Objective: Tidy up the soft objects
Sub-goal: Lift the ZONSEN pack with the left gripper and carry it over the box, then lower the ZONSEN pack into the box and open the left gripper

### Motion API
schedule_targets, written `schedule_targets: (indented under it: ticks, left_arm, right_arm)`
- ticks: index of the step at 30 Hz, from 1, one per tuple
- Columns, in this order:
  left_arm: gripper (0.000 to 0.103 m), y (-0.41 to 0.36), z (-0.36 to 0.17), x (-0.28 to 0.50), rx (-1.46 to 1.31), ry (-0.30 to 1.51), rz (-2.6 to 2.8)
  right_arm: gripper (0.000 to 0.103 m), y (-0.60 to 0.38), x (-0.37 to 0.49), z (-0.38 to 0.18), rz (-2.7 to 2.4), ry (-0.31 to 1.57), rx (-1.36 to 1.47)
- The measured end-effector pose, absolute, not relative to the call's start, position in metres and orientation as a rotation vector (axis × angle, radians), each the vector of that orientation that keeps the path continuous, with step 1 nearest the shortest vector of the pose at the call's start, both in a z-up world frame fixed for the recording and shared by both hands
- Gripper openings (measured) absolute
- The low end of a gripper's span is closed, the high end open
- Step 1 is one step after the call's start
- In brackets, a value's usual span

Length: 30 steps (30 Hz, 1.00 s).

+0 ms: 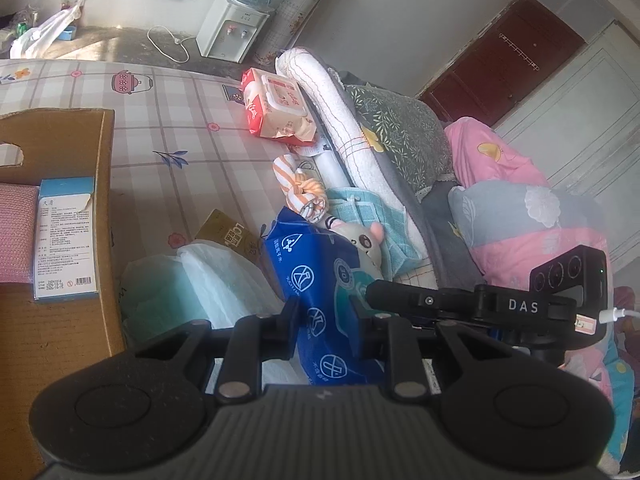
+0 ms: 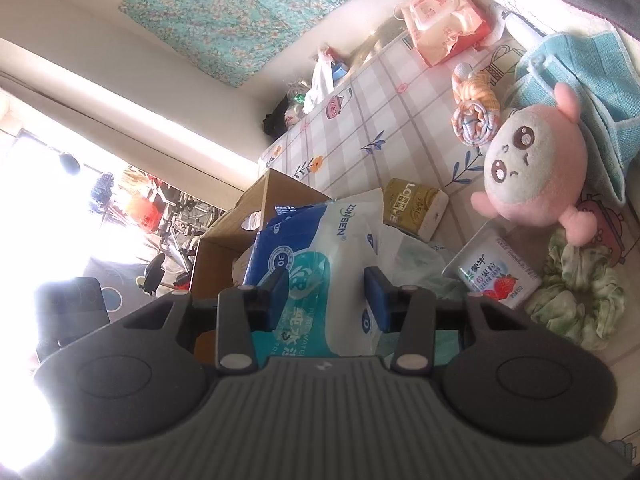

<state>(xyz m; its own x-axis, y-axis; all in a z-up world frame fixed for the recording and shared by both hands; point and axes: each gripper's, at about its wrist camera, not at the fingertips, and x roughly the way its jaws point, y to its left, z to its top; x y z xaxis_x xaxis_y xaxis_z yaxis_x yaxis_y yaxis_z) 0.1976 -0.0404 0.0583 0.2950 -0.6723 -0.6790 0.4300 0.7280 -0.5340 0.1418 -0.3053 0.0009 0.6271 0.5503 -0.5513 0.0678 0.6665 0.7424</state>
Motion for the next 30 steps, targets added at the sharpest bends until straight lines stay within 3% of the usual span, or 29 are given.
schedule_targets:
  ticks: [9,17,25,30]
  left_arm:
    - [0.024,0.033,0.099,0.167,-0.31,0.917,-0.662]
    - [0.024,0.112,0.108,0.148,-0.351,0.852,-0.521]
    - [0.024,0.162,0.066,0.159,-0.405,0.962,-0.465]
    - [0.027,0.163,0.011,0.181,-0.401,1.149,-0.448]
  right_arm:
    - [0.043,-0.236,0.145,0.045,0.447,0.83,0.729]
    - [0.044,-0.144,0.163,0.045,0.585,0.87,0.681]
    - [0.044,-0.079,0.165,0.032,0.559,0.906,0.487]
    - [0.045,-0.079,0.158,0.036,0.518,0.839,0.38]
